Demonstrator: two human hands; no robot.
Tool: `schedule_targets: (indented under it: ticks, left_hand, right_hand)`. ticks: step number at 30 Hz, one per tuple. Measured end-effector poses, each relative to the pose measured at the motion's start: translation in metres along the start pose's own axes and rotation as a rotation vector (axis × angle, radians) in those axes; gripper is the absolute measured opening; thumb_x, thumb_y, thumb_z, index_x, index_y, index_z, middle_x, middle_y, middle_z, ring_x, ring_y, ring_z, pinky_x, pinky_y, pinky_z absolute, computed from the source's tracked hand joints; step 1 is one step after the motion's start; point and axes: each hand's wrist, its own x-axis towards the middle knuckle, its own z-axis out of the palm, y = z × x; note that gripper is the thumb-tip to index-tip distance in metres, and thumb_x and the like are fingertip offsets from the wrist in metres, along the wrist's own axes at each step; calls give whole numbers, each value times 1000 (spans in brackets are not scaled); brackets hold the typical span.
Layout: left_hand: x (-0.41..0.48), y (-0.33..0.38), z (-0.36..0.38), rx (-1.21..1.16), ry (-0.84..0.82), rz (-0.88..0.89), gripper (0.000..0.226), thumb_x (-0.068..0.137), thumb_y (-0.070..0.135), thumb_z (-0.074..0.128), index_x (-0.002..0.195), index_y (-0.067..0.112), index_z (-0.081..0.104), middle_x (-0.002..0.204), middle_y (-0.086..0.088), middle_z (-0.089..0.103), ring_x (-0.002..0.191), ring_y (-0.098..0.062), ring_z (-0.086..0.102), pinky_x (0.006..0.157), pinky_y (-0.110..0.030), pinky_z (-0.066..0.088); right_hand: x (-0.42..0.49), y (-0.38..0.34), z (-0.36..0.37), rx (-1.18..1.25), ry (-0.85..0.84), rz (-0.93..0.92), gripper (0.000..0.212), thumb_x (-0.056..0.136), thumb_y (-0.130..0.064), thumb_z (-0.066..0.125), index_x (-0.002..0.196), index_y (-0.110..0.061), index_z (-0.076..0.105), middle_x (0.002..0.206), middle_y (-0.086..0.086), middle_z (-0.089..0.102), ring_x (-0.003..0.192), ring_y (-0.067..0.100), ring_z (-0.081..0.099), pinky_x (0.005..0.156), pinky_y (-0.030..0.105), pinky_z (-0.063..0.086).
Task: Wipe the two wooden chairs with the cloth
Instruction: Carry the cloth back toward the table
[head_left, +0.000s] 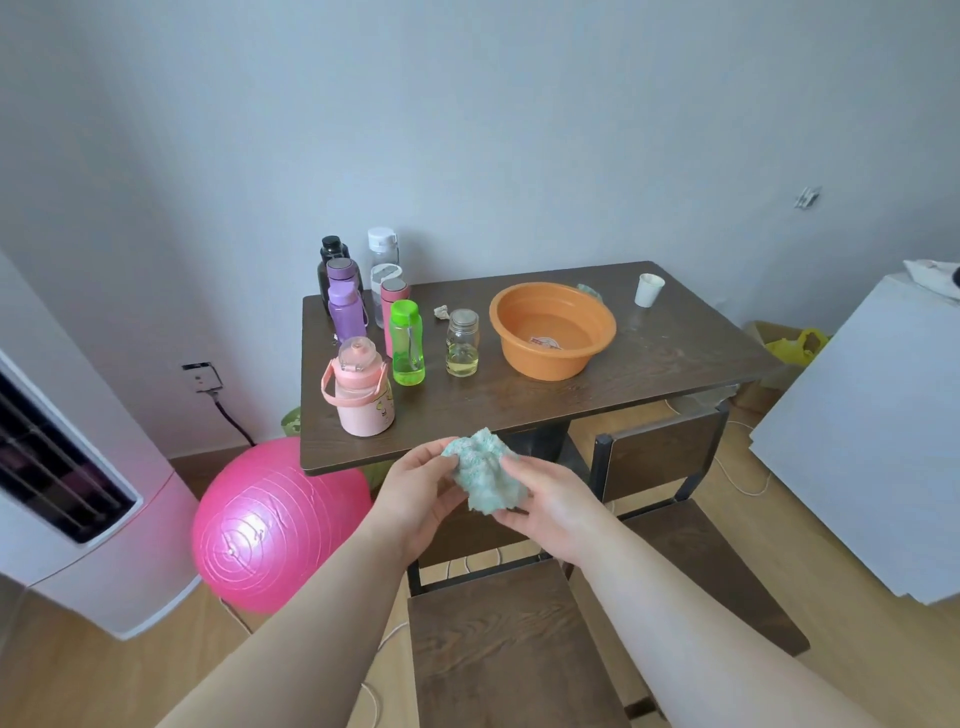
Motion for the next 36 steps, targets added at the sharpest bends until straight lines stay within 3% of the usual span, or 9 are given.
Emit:
schedule_targets:
  ticks: [3,7,11,15,21,27,33,36]
  left_hand:
    - [23,-1,3,102,88,12,21,101,2,50,118,1,63,112,-20,71,102,-32,70,80,-43,60]
    - [63,-3,4,208,199,9,17,96,6,62,113,5,64,107,-14,74,93,-26,75,77,-42,62]
    - [121,-8,8,348,329,12,14,91,16,72,104,13,70,98,-6,77,85,-19,76,76,-39,62]
    - [186,-15,16,474,425,36,9,90,19,74,97,14,72,92,-2,75,76,-12,73,68,-24,56]
    - [273,-29,11,514,511,-66,11,88,20,75,95,13,71,86,-4,75,76,-18,73,80,-35,62]
    - [330,-43,-2,526,611,-173,10,90,17,73,95,9,70,83,-11,73,75,-19,71,73,-33,62]
    - [359,-44,-12,559,668,-222,6,92,12,69,95,7,69,89,-14,72,75,-19,71,68,-33,62]
    - [360,-47,-20,612,681,-229,7,92,14,70,96,9,69,88,-13,72,75,-19,72,73,-37,63]
  right_hand:
    - [26,-2,-10,-101,31,7,31,90,-24,72,117,-10,66,114,10,72,107,23,69,93,40,57]
    - [68,-17,-29,-190,115,-30,20,93,-21,68,111,-12,67,110,6,71,101,18,70,85,33,59]
    - [133,-40,-55,-250,194,27,27,90,-18,72,116,-14,65,116,6,68,104,21,68,86,41,60]
    - [203,-55,-81,-249,222,102,25,89,-13,72,113,-15,66,114,8,68,102,25,69,83,45,60]
    - [290,-64,-111,-271,254,164,22,89,-2,69,109,-11,67,111,11,68,97,26,70,79,43,62]
    - [345,-74,-126,-350,260,177,26,87,9,64,102,-11,69,104,8,65,91,21,68,64,29,61]
    - [382,-72,-132,-288,211,182,28,85,9,62,98,-16,70,116,15,66,103,25,66,81,33,61]
    - [387,-68,-131,-270,202,188,28,88,6,63,105,-14,71,120,14,64,107,24,64,87,35,59]
